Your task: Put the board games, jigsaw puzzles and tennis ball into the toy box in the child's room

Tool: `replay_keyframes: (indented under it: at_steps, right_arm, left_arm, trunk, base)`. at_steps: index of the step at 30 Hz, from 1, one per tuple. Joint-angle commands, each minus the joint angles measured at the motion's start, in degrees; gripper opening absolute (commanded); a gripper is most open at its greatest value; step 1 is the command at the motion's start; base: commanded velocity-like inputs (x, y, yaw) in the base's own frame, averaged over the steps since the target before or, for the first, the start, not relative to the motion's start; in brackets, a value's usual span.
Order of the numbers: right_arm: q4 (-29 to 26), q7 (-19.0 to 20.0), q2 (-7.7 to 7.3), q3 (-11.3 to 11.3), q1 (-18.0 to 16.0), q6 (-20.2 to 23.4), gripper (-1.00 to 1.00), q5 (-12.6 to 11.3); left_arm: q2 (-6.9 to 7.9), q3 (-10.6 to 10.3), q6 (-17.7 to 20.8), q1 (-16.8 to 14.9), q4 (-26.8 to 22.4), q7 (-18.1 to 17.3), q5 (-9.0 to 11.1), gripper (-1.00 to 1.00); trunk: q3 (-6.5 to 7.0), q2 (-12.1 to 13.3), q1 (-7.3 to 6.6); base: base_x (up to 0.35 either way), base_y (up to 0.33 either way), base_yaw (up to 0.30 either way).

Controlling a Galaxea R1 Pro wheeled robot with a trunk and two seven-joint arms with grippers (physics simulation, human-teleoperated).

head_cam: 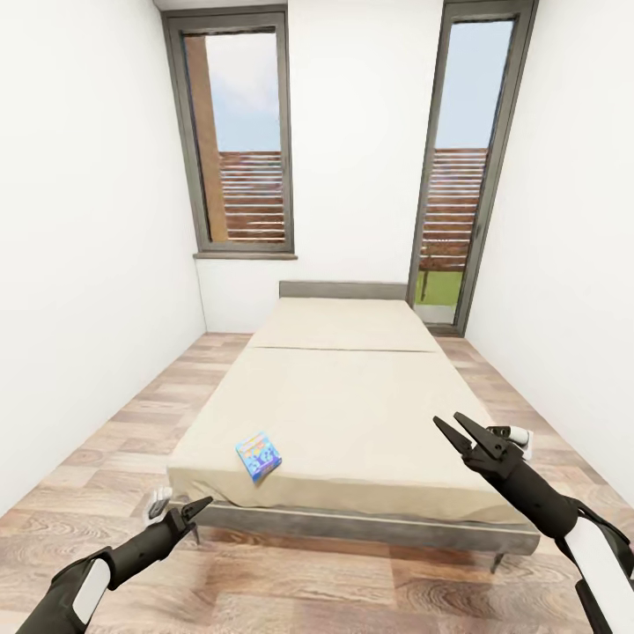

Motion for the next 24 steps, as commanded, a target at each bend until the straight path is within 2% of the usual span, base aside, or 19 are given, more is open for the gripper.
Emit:
replay_keyframes:
  at_steps: [1, 11, 24]
  right_arm:
    - [0.0, -0.1, 0.01, 0.0, 0.0, 0.3, 1.0, -0.3]
    - [0.0, -0.6, 0.03, 0.0, 0.0, 0.3, 1.0, -0.3]
    - [0.0, -1.2, 0.06, 0.1, -0.1, 0.3, 1.0, -0.3]
  left_arm:
    - [-0.02, 0.2, 0.4, 0.0, 0.0, -0.1, 0.2, 1.0]
    - [-0.15, 0.3, 0.4, 0.0, 0.0, 0.0, 0.2, 1.0]
    - [-0.22, 0.1, 0.5, 0.0, 0.0, -0.1, 0.1, 1.0]
  trunk:
    - [-0.24, -0.4, 0.22]
    - [-2.04, -4.5, 2.41]
    - [-2.04, -4.5, 2.41]
  base:
    - [0.0, 0.0, 0.0]
    - [0.0, 0.0, 0.0]
    - [0.012, 0.0, 0.0]
